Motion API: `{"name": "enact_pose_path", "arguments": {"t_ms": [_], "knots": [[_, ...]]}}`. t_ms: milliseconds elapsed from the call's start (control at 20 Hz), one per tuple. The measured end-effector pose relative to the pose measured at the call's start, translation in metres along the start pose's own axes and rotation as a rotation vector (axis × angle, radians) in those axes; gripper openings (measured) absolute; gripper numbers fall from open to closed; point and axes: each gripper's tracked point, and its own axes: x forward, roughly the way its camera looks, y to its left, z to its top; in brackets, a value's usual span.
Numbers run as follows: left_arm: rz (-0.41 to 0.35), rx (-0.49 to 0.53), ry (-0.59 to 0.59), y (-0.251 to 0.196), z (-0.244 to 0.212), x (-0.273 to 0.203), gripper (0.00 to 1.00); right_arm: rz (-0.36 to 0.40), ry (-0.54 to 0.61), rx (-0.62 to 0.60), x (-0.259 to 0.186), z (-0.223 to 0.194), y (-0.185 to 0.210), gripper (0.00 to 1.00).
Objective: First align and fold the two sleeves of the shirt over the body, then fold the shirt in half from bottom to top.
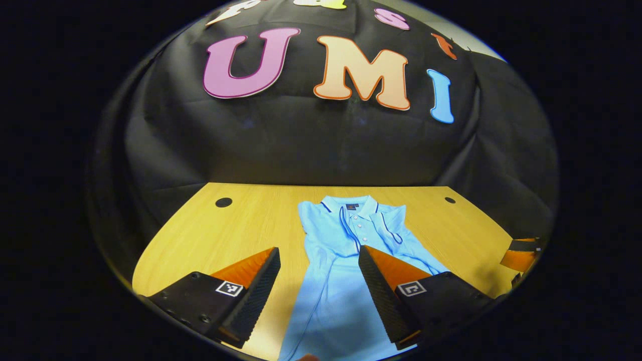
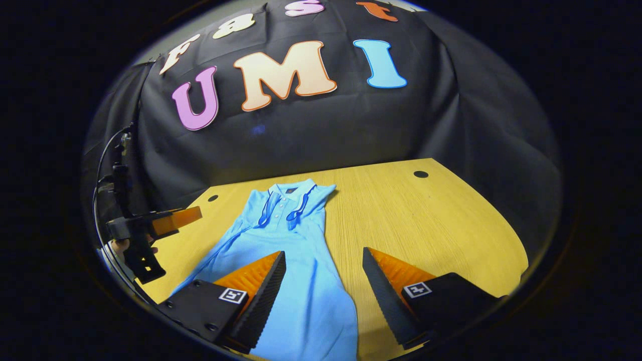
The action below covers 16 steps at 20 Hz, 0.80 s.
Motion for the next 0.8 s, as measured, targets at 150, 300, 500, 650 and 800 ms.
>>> {"name": "enact_pose_path", "arguments": {"t_ms": [150,300,500,650,800], "knots": [[0.004,0.027,0.011,0.006,-0.023,-0.049,0.95,-0.011,0.022,-0.021,-0.026,-0.023,-0.004,0.97],[-0.002,0.022,0.038,0.009,-0.057,-0.088,0.95,-0.03,0.039,-0.034,-0.05,-0.044,-0.008,0.97],[-0.009,0.02,0.114,0.011,-0.111,-0.132,0.95,-0.052,0.083,-0.096,-0.075,-0.083,-0.009,0.97],[-0.003,0.047,0.154,0.016,-0.147,-0.153,0.95,-0.085,0.124,-0.147,-0.086,-0.114,-0.011,0.97],[0.014,0.073,0.217,0.021,-0.183,-0.163,0.95,-0.09,0.185,-0.16,-0.091,-0.145,-0.006,0.92]]}}
